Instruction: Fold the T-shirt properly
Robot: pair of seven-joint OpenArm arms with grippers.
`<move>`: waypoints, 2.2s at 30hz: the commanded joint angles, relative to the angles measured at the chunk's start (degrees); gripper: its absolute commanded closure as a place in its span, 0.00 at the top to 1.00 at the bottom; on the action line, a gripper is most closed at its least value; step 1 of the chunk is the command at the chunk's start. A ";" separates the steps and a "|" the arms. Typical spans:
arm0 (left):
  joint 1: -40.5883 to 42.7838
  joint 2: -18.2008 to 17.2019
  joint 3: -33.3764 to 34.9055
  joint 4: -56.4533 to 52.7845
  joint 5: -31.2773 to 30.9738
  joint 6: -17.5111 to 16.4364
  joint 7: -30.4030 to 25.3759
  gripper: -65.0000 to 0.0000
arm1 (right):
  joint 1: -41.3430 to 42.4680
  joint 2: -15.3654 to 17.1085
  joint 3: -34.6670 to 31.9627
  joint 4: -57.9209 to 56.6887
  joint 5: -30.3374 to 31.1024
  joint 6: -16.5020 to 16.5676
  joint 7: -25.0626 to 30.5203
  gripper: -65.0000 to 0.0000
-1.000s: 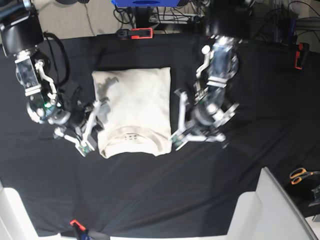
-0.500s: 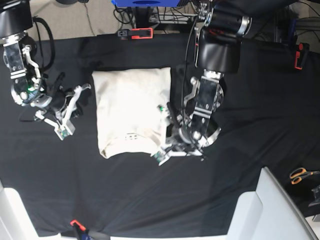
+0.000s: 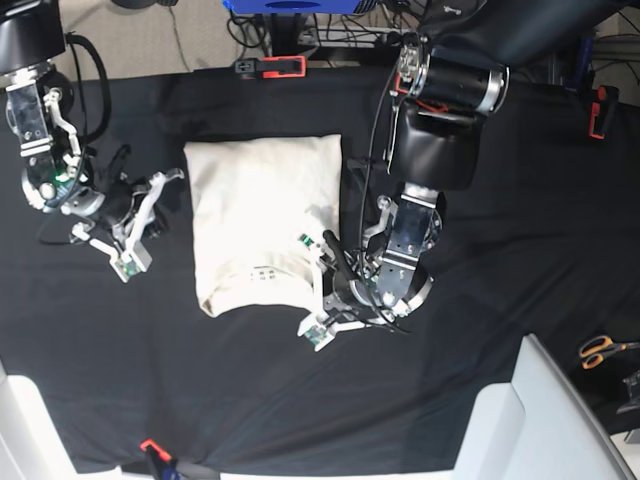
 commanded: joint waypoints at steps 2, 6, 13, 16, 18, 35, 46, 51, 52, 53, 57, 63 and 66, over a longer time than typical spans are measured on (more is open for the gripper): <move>-2.01 0.44 0.10 -1.11 -0.58 0.13 -3.14 0.00 | 0.85 0.72 0.35 0.90 0.40 -0.13 1.17 0.00; -4.47 0.44 0.10 -8.50 -0.58 0.13 -7.19 0.00 | 0.85 0.72 0.35 0.81 0.40 -0.21 1.17 0.00; -9.92 0.53 0.01 -21.16 -0.58 4.09 -17.74 0.00 | 0.85 0.72 0.35 0.64 0.40 -0.21 1.17 0.00; -11.06 1.14 -0.07 -21.24 -0.67 4.09 -18.79 0.00 | 0.15 0.72 0.35 0.55 0.40 -0.21 1.17 0.00; -11.15 1.23 -0.07 -19.31 -0.67 4.09 -18.62 0.00 | 0.06 0.72 0.35 0.55 0.40 -0.21 1.17 0.00; 14.34 -9.23 -0.34 32.12 -0.67 -1.01 0.55 0.00 | -6.89 3.97 2.02 6.88 0.40 -0.30 1.44 0.00; 50.65 -16.00 -5.17 60.51 -7.35 -1.28 0.81 0.00 | -28.95 -1.75 22.77 26.31 0.31 -0.30 -4.19 0.00; 61.11 -16.09 -5.79 60.78 -7.44 -1.28 0.55 0.00 | -38.10 -6.76 28.66 28.94 0.31 -0.30 -10.87 0.00; 62.78 -16.09 -5.79 60.78 -7.44 -1.28 0.55 0.00 | -39.77 -7.90 29.89 29.03 0.31 -0.30 -11.05 0.00; 64.28 -16.09 -5.79 60.60 -7.44 -1.28 0.55 0.00 | -41.35 -8.51 30.94 29.12 0.31 -0.30 -11.05 0.00; 70.08 -16.09 -5.26 60.25 -7.88 -1.28 0.55 0.00 | -46.36 -9.48 34.99 30.44 0.31 -0.30 -13.16 0.00; 73.07 -14.94 -5.00 52.95 -7.44 -1.19 0.55 0.00 | -48.12 -9.57 33.67 23.67 0.31 -0.30 -17.11 0.00; 69.38 -15.12 -3.50 41.70 -7.44 0.39 0.37 0.00 | -43.55 -8.60 28.48 12.24 0.23 -0.30 -17.03 0.00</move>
